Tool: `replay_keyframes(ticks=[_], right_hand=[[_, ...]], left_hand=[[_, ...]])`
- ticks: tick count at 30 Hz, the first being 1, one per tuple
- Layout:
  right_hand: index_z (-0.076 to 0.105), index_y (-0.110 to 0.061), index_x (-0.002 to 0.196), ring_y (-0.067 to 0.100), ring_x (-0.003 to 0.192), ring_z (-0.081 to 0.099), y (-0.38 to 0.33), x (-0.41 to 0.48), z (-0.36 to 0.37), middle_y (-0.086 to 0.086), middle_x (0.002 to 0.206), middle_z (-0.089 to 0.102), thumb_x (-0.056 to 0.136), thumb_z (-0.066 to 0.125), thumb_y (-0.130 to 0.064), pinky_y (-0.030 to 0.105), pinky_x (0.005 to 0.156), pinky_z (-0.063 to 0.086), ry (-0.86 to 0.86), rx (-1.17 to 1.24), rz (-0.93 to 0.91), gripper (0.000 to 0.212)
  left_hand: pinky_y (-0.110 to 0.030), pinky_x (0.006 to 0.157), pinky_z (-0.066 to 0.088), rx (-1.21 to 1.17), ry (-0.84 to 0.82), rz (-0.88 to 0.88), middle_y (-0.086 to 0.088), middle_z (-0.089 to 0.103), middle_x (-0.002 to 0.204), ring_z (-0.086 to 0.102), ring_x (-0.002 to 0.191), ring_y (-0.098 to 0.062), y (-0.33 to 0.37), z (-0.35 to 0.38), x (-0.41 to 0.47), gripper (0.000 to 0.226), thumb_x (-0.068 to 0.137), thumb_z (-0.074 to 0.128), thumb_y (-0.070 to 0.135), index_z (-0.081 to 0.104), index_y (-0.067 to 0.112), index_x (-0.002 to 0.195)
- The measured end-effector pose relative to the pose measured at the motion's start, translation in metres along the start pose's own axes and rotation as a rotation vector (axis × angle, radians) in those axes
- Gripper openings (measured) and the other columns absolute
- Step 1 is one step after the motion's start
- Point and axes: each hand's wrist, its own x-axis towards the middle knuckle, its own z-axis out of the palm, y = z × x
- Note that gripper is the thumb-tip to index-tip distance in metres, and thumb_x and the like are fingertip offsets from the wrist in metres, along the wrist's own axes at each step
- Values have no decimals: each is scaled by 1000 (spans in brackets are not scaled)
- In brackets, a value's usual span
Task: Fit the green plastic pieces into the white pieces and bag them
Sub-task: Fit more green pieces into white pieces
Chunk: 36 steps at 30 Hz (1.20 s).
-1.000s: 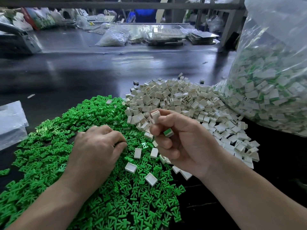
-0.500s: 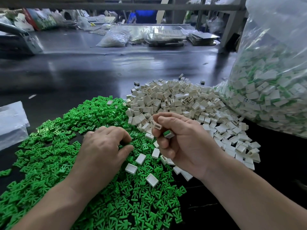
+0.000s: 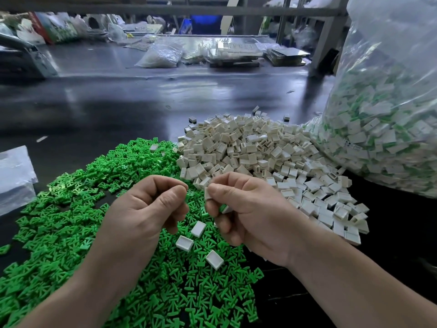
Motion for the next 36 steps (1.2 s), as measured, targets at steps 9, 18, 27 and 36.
replay_keyframes(ticks=[9,18,27,36], right_hand=[[70,-12,91,13,52,54,3,3,2,5,72,61,96,65,-10,22,39,43,-82,67,-11,7],[73,-24,88,9,52,51,5,-2,1,-6,63,57,89,72,-31,22,41,41,-12,-225,-151,8],[72,-29,96,10,52,49,5,-7,2,-8,61,54,94,69,-36,25,42,42,20,-332,-248,8],[73,-25,92,10,53,48,2,-8,4,-7,63,55,96,67,-31,24,41,41,-3,-299,-204,9]], left_hand=[[-27,55,54,-16,-27,-3,-10,72,79,68,71,-22,-1,3,-3,20,80,69,38,72,24,92],[-26,54,53,-46,31,41,-11,72,78,68,69,-24,3,8,-6,19,77,68,38,73,23,88],[-25,55,56,38,64,115,-7,73,76,69,66,-19,12,12,-11,13,78,67,34,72,26,86],[-29,57,54,-87,6,69,-13,70,76,66,68,-27,10,9,-11,27,84,69,45,72,18,90]])
